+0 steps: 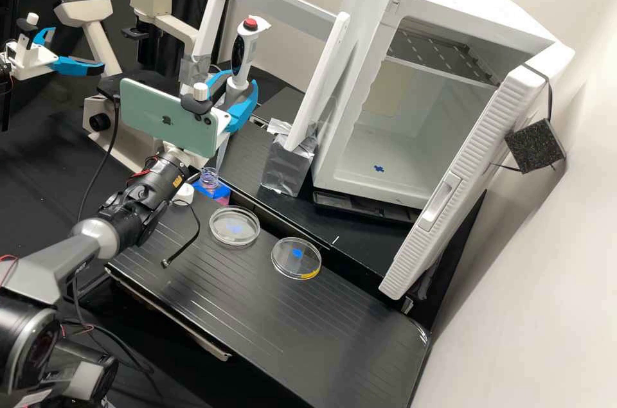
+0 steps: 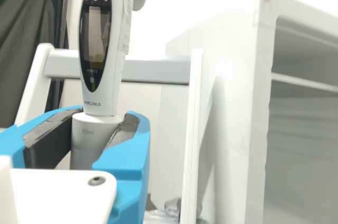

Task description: Use the pipette

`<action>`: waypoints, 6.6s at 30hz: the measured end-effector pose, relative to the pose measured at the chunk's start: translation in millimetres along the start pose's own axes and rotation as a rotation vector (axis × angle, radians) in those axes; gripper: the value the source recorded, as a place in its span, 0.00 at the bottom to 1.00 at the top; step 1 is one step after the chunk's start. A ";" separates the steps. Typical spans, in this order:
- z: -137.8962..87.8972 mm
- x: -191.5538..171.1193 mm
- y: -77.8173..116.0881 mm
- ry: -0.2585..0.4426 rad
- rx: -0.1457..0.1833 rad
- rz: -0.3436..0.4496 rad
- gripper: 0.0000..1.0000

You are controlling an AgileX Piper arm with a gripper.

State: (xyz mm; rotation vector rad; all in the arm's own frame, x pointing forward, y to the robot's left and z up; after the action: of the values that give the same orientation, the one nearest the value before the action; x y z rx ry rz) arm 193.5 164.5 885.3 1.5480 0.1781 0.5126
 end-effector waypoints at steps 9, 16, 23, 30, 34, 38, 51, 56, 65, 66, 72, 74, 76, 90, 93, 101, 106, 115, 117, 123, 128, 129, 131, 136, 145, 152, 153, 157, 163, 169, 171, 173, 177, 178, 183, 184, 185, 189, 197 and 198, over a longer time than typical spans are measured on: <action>9.6 -14.5 23.2 0.040 -0.016 0.045 0.00; 40.8 -35.6 33.1 -0.006 -0.030 0.043 0.00; 53.9 -54.8 45.0 -0.010 -0.012 0.088 0.00; 51.9 -62.7 45.3 0.015 -0.017 0.110 0.00; 54.9 -65.3 43.1 -0.002 -0.029 0.095 0.00; 57.7 -69.2 43.6 -0.026 -0.039 0.105 0.00; 56.7 -72.8 43.5 -0.027 -0.048 0.115 0.00; 54.3 -73.6 44.1 -0.019 -0.054 0.120 0.00; 51.9 -73.5 43.1 -0.006 -0.052 0.115 0.00; 50.8 -72.9 41.7 0.002 -0.046 0.107 0.00; 27.7 -34.3 38.1 0.120 -0.014 -0.045 0.00; 17.5 -19.2 37.0 0.138 -0.014 -0.100 0.00; 6.7 -4.0 37.0 0.158 -0.015 -0.141 0.00; -20.9 122.1 14.3 -0.015 -0.025 -0.336 0.00; -16.5 143.2 15.4 -0.083 -0.040 -0.333 0.00; -15.5 160.7 21.5 -0.142 -0.053 -0.315 0.00; -15.9 161.7 23.7 -0.146 -0.055 -0.309 0.00; -29.9 169.5 27.0 -0.148 -0.055 -0.302 0.00; -32.8 173.1 24.5 -0.137 -0.052 -0.306 0.00; -34.3 179.5 13.0 -0.158 -0.049 -0.336 0.00; -30.1 184.1 8.4 -0.200 -0.054 -0.349 0.00; -29.3 184.6 7.6 -0.203 -0.055 -0.351 0.00; -28.9 184.4 7.6 -0.208 -0.056 -0.352 0.00; -28.7 184.4 7.6 -0.211 -0.056 -0.353 0.00; -34.1 190.0 4.0 -0.234 -0.010 -0.369 0.00; -41.4 191.5 -2.4 -0.181 0.048 -0.483 0.00; -42.1 191.2 -3.1 -0.169 0.031 -0.493 0.00; -43.0 191.9 -4.7 -0.149 0.025 -0.501 0.00; -41.5 193.2 -7.3 -0.145 0.023 -0.504 0.00; -33.1 198.9 -5.7 -0.163 0.019 -0.492 0.00; -28.9 200.2 -5.3 -0.173 0.021 -0.491 0.00; -25.2 201.0 -3.4 -0.178 0.029 -0.485 0.00; -20.9 201.7 -0.4 -0.183 0.030 -0.479 0.00; -19.4 202.0 1.3 -0.185 0.033 -0.474 0.00; -18.4 202.5 3.5 -0.178 0.050 -0.466 0.00; -18.6 202.6 3.6 -0.176 0.048 -0.466 0.00; -18.8 202.7 3.6 -0.172 0.047 -0.465 0.00; -19.0 202.6 3.4 -0.167 0.049 -0.464 0.00; -17.2 201.7 1.0 -0.167 0.043 -0.471 0.00; -16.8 201.5 0.6 -0.166 0.041 -0.472 0.00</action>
State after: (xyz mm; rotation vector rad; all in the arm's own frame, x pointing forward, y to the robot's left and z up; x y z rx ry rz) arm 364.1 264.6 926.9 1.5168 0.4144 0.0081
